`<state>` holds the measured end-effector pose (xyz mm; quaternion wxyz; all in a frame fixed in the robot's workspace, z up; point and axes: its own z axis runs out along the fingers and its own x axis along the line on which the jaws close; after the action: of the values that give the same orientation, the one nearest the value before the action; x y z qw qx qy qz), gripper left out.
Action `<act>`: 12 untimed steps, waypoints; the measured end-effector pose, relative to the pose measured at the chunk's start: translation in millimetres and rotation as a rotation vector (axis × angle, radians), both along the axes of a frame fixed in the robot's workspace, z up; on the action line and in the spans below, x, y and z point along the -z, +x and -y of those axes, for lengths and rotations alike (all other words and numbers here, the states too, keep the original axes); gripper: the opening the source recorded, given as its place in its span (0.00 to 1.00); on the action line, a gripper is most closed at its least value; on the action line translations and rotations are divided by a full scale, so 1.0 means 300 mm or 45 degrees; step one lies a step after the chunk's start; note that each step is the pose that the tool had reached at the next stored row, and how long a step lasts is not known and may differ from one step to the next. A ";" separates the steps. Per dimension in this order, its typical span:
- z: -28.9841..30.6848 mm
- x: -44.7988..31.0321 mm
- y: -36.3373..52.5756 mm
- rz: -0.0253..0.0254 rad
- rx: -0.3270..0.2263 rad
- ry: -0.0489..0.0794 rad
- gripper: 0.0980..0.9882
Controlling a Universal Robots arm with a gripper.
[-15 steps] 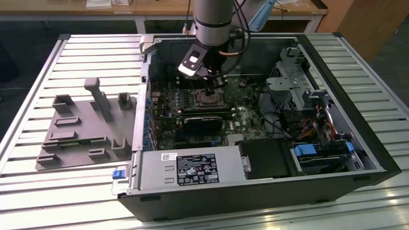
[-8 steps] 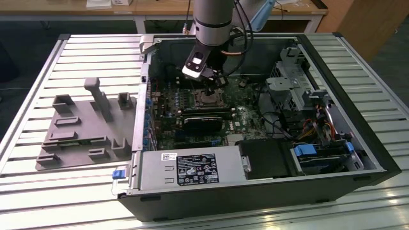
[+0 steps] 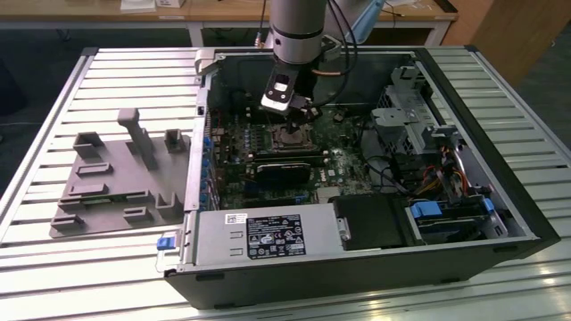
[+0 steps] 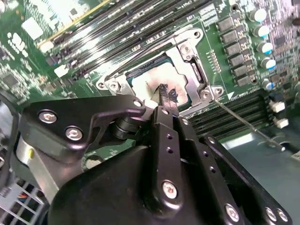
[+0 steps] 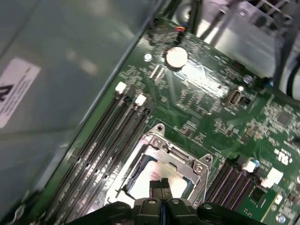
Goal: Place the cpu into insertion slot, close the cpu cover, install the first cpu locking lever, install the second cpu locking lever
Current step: 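Close the cpu cover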
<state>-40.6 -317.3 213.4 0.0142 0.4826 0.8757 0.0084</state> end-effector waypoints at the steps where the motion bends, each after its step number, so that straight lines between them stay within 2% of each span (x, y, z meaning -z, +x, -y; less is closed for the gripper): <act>1: 0.000 0.000 0.000 0.0001 -0.023 0.000 0.01; 12: 0.000 0.002 0.000 0.0000 -0.277 0.000 0.01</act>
<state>-40.6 -317.3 212.9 0.0132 0.3845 0.9230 0.0099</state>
